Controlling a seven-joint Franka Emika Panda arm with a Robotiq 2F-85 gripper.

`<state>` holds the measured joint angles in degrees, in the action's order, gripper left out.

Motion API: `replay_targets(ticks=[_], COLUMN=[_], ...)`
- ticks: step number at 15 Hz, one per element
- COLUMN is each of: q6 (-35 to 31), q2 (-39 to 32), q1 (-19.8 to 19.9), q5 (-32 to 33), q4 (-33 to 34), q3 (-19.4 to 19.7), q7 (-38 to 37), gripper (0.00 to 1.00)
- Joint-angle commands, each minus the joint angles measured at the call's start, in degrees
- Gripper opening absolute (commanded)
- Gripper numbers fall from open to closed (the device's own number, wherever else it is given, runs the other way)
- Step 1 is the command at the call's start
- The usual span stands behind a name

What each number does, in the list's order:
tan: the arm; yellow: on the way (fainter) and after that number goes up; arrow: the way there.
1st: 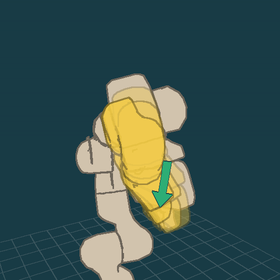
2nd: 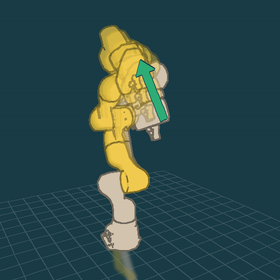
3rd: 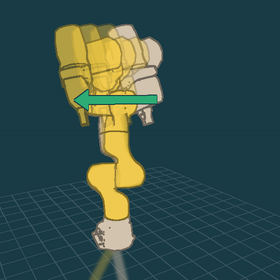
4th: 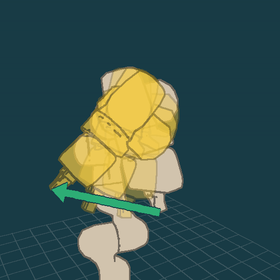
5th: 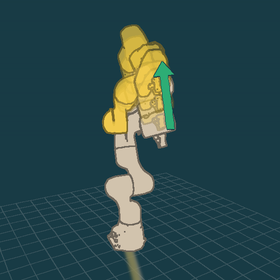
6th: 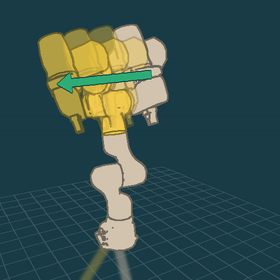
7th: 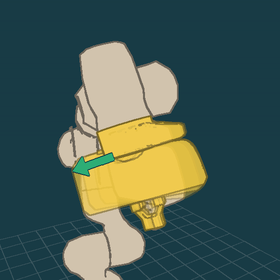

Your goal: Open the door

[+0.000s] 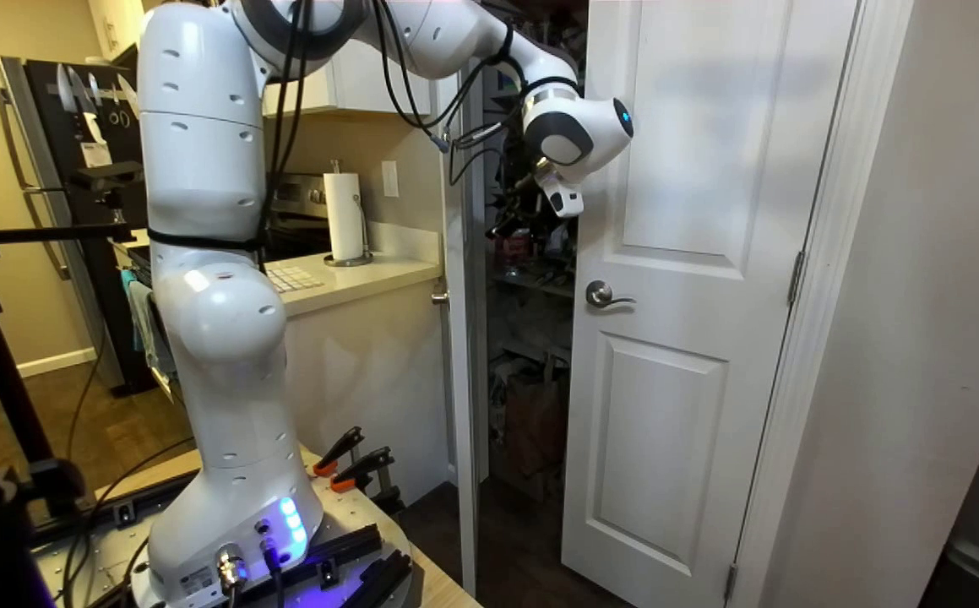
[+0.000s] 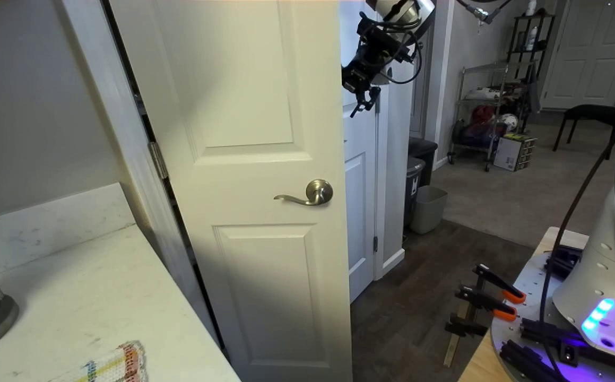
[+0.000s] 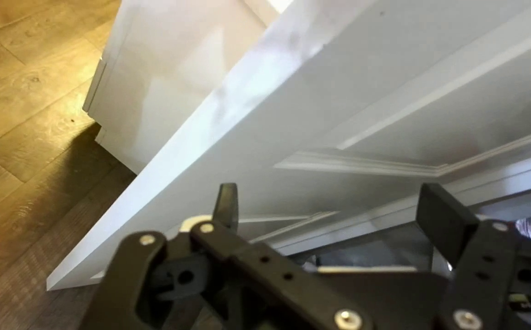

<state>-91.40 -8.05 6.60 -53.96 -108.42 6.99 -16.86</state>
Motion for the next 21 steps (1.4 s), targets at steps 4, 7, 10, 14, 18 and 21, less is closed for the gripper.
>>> replay_targets(ticks=[4,7,10,14,18,21], q6=[3.91,4.89,5.57,5.47,5.21,5.30], q2=[4.00,4.15,4.19,4.40,4.53,4.49], q1=[-2.12,-2.58,-2.97,-4.22,-5.26,-5.86], q5=[-1.26,-0.69,-0.75,-1.44,-1.52,-1.38], q4=[-5.87,-6.88,-7.94,-9.26,-10.49,-11.40], q3=[-1.93,-2.26,-2.64,-3.89,-4.80,-5.37], q7=[-0.54,-0.32,-0.02,0.61,1.00,1.37], gripper=[1.00,1.00,1.00,1.00,1.00,1.00])
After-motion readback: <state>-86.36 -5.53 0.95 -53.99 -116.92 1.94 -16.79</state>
